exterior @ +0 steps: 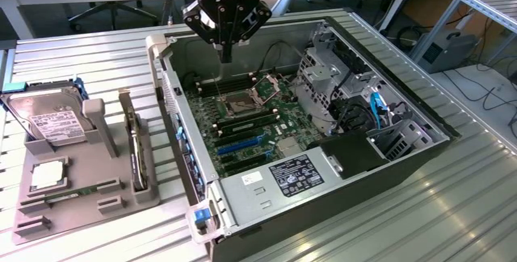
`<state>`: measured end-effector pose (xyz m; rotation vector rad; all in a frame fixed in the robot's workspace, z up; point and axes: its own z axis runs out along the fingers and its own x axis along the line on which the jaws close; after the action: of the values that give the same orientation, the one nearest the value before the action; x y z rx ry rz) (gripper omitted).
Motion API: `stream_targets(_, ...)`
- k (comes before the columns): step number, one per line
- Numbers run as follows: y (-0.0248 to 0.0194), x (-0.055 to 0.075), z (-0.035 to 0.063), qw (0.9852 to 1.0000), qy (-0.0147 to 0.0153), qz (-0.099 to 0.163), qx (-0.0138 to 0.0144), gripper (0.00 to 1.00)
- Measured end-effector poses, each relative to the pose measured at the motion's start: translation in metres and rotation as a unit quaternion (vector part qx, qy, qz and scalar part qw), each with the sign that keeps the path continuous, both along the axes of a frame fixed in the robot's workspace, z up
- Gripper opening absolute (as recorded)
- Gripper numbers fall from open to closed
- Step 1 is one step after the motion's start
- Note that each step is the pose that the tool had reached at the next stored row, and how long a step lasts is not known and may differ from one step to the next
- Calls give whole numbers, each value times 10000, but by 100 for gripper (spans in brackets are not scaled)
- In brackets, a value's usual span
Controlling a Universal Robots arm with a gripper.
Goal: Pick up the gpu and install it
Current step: 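Reach for the gpu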
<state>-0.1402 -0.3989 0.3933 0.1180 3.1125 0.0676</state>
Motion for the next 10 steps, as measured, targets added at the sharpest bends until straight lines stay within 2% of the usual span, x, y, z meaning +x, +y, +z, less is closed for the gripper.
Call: stream_targets(10,0,-41,0,10000,0,0,0,11)
